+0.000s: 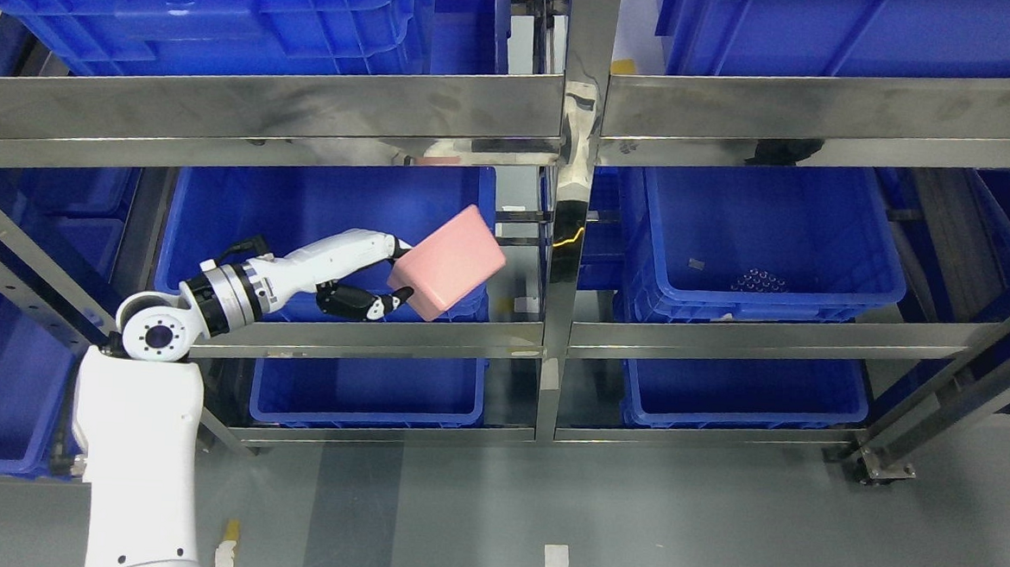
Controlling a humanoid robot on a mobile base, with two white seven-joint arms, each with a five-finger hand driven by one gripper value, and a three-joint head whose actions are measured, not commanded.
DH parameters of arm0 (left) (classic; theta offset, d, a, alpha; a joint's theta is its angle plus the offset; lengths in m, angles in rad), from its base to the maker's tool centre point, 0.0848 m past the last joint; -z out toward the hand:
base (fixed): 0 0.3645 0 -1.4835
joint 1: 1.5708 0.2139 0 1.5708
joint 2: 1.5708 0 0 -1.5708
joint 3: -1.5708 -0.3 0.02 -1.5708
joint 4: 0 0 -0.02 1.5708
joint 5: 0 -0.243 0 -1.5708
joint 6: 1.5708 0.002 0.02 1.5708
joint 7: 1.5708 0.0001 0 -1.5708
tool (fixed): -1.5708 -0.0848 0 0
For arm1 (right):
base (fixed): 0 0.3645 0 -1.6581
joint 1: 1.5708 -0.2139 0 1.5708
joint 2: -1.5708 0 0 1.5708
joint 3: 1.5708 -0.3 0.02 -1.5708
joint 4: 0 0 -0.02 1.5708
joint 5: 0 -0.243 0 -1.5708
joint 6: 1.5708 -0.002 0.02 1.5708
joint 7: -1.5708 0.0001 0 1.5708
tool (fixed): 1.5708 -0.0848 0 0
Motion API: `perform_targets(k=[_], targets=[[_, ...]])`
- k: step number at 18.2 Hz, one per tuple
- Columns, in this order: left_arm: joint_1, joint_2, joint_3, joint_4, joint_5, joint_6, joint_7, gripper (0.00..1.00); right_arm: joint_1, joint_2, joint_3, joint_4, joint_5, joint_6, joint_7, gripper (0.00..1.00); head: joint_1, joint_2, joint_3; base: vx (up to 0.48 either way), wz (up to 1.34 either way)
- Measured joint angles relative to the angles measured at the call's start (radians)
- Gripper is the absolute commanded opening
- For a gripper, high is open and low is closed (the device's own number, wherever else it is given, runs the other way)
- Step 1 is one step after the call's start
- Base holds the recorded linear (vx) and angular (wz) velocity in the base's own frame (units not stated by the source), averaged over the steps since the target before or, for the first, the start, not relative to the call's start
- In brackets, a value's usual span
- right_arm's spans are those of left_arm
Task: Place storage box into left shelf container
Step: 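Lower the pink box into the blue bin on the shelf with the left hand, then release the pink box into the blue bin and open the left hand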
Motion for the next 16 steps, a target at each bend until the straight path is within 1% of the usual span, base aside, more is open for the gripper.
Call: perform_targets(k=[8,9,10,11,12,13,16], targets=[[-0.044,0.054,0.041,0.089,-0.008,0.0,0.002,0.04,0.0,0.0,0.0,0.0,0.0,0.0,0.0,1.0,0.0,0.0,0.0,0.0,0.0],[-0.052,0.061,0.047,0.099,-0.01,0.0,0.002,0.06,0.0,0.0,0.0,0.0,0.0,0.0,0.0,1.0,0.0,0.0,0.0,0.0,0.0],[-0.057,0.066,0.052,0.109,-0.011,0.0,0.002,0.11,0.0,0.0,0.0,0.0,0.0,0.0,0.0,1.0,0.0,0.0,0.0,0.0,0.0],[-0.062,0.071,0.057,0.119,-0.012,0.0,0.002,0.24,0.0,0.0,0.0,0.0,0.0,0.0,0.0,1.0,0.0,0.0,0.0,0.0,0.0],[-0.066,0.077,0.062,0.13,-0.013,0.0,0.012,0.32,0.0,0.0,0.0,0.0,0.0,0.0,0.0,1.0,0.0,0.0,0.0,0.0,0.0],[-0.068,0.082,0.066,0.14,-0.015,0.0,0.028,0.35,0.0,0.0,0.0,0.0,0.0,0.0,0.0,1.0,0.0,0.0,0.0,0.0,0.0],[-0.072,0.093,0.075,0.161,-0.016,0.0,0.091,0.49,0.0,0.0,0.0,0.0,0.0,0.0,0.0,1.0,0.0,0.0,0.0,0.0,0.0]])
